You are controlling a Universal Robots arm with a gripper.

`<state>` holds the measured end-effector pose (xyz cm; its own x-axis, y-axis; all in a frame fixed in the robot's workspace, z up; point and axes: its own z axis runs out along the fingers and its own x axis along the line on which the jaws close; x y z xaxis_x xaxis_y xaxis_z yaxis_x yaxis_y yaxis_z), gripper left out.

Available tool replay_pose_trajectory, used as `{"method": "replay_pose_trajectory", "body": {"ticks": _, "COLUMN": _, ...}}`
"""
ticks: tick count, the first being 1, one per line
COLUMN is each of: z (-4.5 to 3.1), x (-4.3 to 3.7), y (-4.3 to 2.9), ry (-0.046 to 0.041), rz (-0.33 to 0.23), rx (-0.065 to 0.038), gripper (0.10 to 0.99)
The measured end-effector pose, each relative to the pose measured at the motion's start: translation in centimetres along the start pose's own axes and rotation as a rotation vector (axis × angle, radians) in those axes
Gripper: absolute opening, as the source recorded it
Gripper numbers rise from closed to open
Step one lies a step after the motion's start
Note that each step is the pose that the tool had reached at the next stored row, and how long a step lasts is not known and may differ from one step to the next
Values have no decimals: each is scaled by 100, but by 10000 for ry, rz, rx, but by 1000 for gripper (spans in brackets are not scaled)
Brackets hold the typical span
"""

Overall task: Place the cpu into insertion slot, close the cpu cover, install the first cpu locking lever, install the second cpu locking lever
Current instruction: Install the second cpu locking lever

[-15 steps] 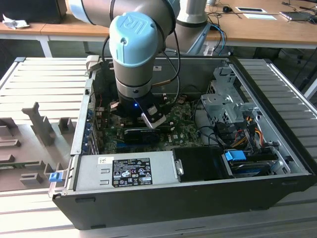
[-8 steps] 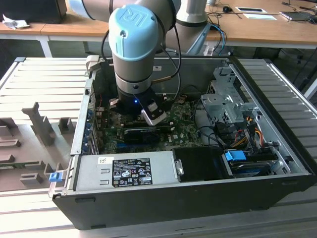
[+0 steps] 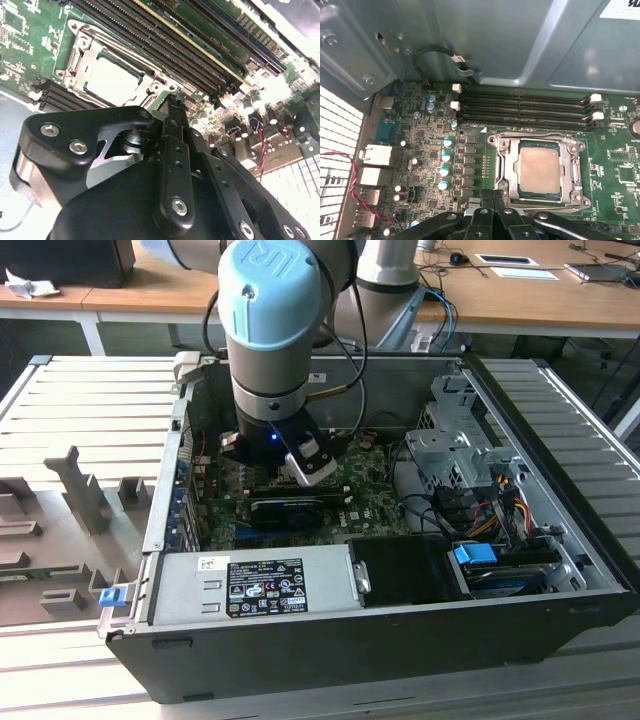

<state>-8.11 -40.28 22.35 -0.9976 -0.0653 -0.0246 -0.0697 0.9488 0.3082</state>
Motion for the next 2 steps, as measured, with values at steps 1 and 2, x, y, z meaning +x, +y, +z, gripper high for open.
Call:
{"method": "replay_pose_trajectory", "body": {"ticks": 1, "z": -3, "x": 0, "y": 1, "ry": 2, "rz": 1, "rx": -2, "gripper": 106}}
{"method": "replay_pose_trajectory", "body": {"ticks": 2, "z": -3, "x": 0, "y": 1, "ry": 4, "rz": 2, "rx": -3, "gripper": 106}}
